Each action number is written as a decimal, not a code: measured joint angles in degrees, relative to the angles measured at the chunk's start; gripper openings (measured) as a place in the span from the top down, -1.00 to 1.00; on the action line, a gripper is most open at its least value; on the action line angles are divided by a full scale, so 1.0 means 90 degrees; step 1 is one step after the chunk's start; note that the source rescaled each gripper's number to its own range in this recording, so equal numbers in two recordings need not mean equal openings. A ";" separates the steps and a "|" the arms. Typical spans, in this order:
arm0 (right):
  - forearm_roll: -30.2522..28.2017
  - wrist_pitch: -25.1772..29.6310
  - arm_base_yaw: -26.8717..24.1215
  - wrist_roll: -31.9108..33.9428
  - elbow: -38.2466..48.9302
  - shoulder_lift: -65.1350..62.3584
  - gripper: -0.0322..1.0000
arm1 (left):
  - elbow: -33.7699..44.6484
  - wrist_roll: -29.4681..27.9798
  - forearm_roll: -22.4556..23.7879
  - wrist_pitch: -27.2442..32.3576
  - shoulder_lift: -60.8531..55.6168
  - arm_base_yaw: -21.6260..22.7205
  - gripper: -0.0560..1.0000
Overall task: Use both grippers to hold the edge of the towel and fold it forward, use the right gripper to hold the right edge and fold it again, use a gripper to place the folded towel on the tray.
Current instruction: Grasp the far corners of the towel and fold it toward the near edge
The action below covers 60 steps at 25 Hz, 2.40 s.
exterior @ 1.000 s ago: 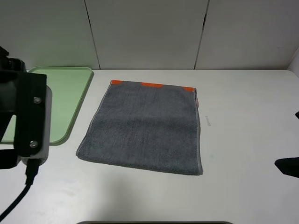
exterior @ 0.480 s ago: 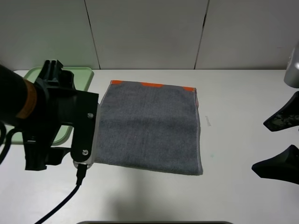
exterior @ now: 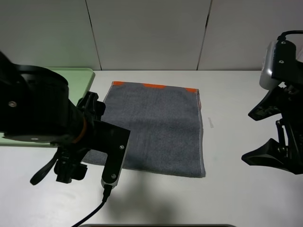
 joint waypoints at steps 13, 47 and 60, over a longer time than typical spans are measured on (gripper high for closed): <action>0.0045 -0.1165 0.0000 -0.0243 0.0000 0.1598 -1.00 | -0.0005 -0.0814 0.0006 -0.1037 0.1012 0.0622 -0.98; 0.0852 -0.1693 0.0304 -0.1238 0.0000 0.2306 -1.00 | -0.0061 -0.0027 0.0551 -0.1836 0.1937 0.1455 -0.95; 0.0894 -0.2474 0.1634 -0.1359 0.0000 0.3186 -1.00 | -0.0061 -0.0022 0.0569 -0.1840 0.1945 0.1455 -0.93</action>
